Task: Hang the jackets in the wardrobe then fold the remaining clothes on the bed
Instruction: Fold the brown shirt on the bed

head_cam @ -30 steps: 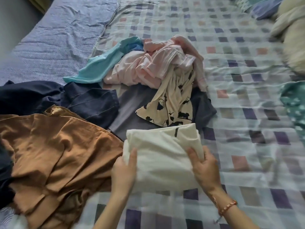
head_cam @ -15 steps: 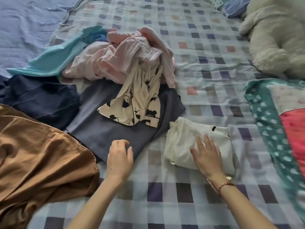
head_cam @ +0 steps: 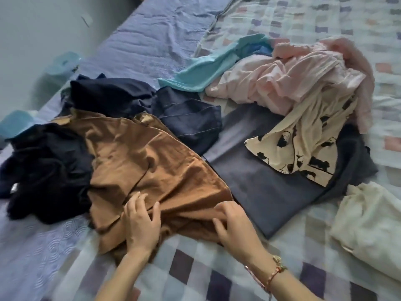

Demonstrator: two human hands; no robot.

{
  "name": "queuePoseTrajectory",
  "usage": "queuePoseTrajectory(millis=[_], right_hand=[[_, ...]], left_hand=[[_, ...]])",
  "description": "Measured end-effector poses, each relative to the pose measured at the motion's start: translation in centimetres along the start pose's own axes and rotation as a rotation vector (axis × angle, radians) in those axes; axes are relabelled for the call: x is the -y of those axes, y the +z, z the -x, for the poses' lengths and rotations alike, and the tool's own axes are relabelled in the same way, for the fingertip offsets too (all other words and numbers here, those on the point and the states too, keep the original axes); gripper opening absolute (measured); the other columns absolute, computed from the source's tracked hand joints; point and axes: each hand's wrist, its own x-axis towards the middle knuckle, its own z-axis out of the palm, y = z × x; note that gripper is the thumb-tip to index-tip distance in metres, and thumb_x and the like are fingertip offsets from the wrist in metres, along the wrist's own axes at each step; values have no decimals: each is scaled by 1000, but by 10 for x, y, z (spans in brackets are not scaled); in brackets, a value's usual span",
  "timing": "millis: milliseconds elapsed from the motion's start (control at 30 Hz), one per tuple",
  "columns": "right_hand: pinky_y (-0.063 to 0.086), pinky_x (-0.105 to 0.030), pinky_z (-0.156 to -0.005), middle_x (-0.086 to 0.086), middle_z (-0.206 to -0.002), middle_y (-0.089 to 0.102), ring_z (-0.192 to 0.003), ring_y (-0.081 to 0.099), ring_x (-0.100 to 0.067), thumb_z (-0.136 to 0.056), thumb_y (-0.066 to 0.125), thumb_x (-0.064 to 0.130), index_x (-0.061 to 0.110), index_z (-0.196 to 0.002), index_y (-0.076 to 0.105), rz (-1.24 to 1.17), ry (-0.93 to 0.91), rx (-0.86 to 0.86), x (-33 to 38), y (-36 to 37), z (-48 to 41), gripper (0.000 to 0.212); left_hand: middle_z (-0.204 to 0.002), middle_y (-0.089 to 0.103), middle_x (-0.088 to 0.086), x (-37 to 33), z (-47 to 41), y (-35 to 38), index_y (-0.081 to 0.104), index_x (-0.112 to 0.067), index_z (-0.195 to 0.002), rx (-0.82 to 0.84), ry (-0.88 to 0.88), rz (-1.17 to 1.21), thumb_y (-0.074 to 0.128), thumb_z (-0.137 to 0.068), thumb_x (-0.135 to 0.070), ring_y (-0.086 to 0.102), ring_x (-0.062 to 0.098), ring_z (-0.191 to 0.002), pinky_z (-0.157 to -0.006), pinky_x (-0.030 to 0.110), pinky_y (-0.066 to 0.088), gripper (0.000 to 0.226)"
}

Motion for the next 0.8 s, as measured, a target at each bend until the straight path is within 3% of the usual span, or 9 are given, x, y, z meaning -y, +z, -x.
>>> queuePoseTrajectory(millis=[100, 200, 300, 400, 467, 567, 634, 734, 801], right_hand=[[47, -36, -70, 1, -91, 55, -84, 54, -24, -68, 54, 21, 19, -91, 56, 65, -220, 161, 45, 57, 1, 23], [50, -24, -74, 5, -103, 60, -90, 61, -18, -43, 64, 31, 28, -104, 54, 214, -324, 307, 72, 109, 6, 62], [51, -36, -87, -9, -116, 63, -104, 59, -24, -22, 71, 36, 27, -111, 57, 434, -304, 321, 78, 144, -1, 90], [43, -39, -88, -11, -101, 65, -94, 63, -29, -43, 69, 28, 22, -86, 63, 516, -335, 275, 90, 165, -11, 43], [33, -31, -70, -5, -81, 60, -73, 62, -26, -63, 50, 22, 18, -73, 57, 445, -381, 215, 97, 165, -23, 13], [33, -28, -57, 2, -72, 56, -62, 58, -22, -68, 50, 15, 19, -78, 57, 268, -334, 229, 98, 139, -40, 12], [37, -30, -59, -1, -78, 60, -71, 59, -24, -75, 65, 14, 16, -85, 59, 180, -272, 281, 109, 118, -46, 12], [42, -33, -73, -3, -95, 66, -89, 59, -23, -87, 61, 29, 12, -100, 61, 195, -230, 410, 121, 72, -47, 21], [41, -30, -81, 1, -110, 61, -101, 55, -20, -87, 59, 30, 19, -113, 58, 272, -240, 460, 129, 51, -42, 28]], left_hand=[[-106, 62, 20, 43, 2, -16, 63, 2, -100, 5, -43, 73, 34, -86, -22, 58, 38, -101, -94, 37, 37, 41], [-106, 64, 20, 79, 3, -30, 65, 2, -100, 67, -73, 82, 33, -73, 3, 59, 40, -101, -92, 42, 42, 42], [-111, 66, 14, 105, 0, -39, 68, -6, -103, 187, 23, -61, 39, -56, 11, 60, 35, -108, -92, 50, 42, 58], [-131, 56, 7, 130, -15, -51, 61, -11, -121, 364, 168, -185, 54, -52, 18, 49, 28, -126, -104, 50, 31, 75], [-137, 50, 3, 149, -23, -57, 56, -14, -127, 434, 238, -240, 61, -49, 15, 42, 22, -132, -104, 53, 29, 83], [-127, 60, 4, 155, -31, -58, 64, -14, -115, 433, 293, -144, 67, -63, 4, 47, 22, -127, -103, 54, 30, 55], [-109, 68, 8, 147, -42, -70, 68, -9, -101, 306, 310, 54, 50, -81, -14, 56, 21, -114, -107, 36, 30, 28], [-83, 67, 2, 117, -46, -90, 61, -18, -90, 169, 402, 166, 45, -79, -21, 51, 13, -83, -77, 23, 38, 20], [-82, 64, -3, 105, -42, -99, 55, -24, -91, 257, 471, 230, 49, -80, -21, 52, 10, -76, -64, 20, 36, 13]])
